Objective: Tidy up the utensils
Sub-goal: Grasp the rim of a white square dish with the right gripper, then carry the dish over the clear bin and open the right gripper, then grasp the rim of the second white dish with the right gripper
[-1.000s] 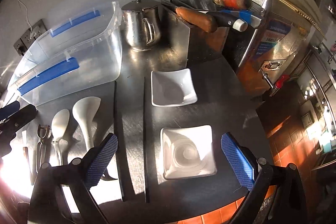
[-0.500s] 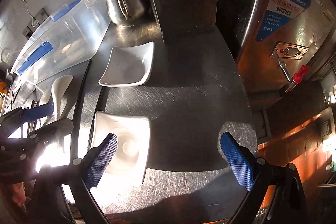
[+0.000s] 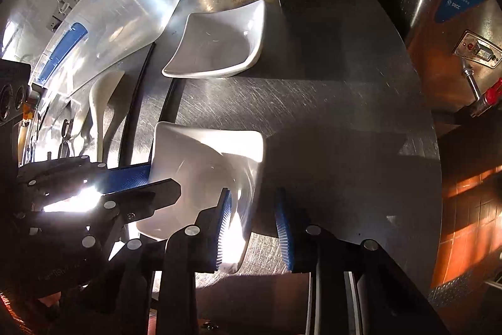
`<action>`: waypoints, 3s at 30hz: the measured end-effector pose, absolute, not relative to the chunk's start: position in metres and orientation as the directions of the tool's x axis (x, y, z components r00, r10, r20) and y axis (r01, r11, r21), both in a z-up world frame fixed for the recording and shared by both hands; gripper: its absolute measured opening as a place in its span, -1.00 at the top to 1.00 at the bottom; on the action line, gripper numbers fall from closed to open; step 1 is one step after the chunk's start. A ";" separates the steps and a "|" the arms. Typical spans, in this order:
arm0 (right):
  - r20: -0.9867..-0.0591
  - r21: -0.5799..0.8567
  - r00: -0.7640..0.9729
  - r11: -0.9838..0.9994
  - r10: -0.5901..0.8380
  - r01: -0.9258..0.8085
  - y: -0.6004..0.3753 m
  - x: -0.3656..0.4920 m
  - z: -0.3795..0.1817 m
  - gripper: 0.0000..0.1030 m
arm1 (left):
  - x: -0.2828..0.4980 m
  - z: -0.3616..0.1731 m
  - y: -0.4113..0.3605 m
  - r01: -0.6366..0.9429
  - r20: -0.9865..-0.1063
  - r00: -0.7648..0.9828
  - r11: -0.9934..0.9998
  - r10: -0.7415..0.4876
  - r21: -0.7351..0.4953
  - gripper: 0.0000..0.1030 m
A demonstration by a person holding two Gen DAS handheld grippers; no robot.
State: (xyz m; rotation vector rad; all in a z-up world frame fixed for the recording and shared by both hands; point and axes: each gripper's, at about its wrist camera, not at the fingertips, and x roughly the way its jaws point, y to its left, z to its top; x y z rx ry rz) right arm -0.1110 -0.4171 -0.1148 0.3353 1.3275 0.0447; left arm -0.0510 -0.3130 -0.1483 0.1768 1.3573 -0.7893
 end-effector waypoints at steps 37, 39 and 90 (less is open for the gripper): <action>-0.984 0.131 0.112 0.990 0.137 -0.059 -0.260 0.301 -0.069 0.83 | 0.354 -0.093 -0.165 0.299 -0.956 0.034 0.916 -0.292 -0.269 0.80; -0.989 0.119 0.088 0.993 0.121 -0.027 -0.268 0.313 -0.082 0.83 | 0.368 -0.109 -0.168 0.286 -0.952 -0.002 0.912 -0.305 -0.293 0.80; -0.850 0.447 0.431 0.847 0.303 0.287 -0.447 -0.018 -0.113 0.84 | 0.072 -0.147 -0.314 0.521 -0.829 0.039 0.719 -0.558 -0.459 0.82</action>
